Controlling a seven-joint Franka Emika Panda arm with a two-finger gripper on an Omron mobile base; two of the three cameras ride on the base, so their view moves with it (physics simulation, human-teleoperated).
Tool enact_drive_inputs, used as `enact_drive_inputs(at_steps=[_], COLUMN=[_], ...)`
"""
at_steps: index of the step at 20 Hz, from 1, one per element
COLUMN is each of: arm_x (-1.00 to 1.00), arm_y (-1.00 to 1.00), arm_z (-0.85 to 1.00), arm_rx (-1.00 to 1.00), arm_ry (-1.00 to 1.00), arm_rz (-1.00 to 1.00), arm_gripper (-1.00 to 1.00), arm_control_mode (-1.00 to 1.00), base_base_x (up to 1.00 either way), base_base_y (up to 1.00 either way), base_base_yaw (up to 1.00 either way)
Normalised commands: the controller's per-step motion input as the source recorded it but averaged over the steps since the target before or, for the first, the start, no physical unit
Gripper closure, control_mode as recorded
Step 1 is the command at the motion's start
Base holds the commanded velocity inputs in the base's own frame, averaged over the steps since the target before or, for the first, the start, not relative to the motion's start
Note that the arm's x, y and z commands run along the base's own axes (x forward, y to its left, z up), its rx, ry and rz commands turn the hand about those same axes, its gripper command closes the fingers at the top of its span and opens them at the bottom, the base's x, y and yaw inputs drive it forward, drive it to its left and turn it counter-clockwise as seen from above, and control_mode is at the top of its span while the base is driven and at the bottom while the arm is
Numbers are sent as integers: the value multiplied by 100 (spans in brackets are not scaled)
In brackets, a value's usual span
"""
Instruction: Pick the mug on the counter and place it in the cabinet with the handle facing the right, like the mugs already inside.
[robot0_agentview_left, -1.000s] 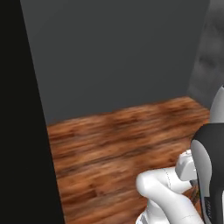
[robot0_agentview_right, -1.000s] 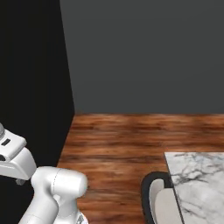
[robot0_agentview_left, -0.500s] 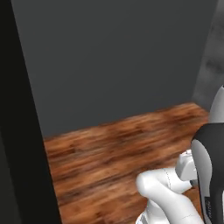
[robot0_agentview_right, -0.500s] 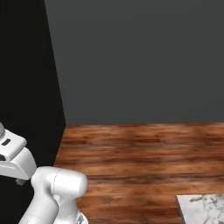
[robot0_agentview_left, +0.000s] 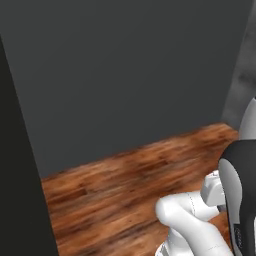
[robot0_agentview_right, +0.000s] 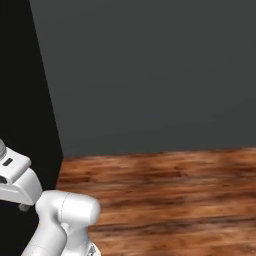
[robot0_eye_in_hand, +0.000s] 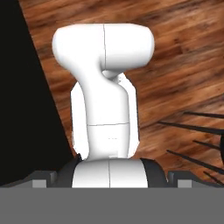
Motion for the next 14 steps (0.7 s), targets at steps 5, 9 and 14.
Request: enact_drive_inputs(at_steps=[5, 9, 14], arm_x=[0, 0, 0], arm_y=[0, 0, 0], arm_z=[0, 0, 0], arm_rx=[0, 0, 0], arm_ry=[0, 0, 0], arm_rz=[0, 0, 0], arm_gripper=[-100, -100, -100], arm_control_mode=[100, 100, 100], base_base_x=[57, 25, 0], base_base_y=[29, 5, 1], base_base_yaw=[-19, -34, -46])
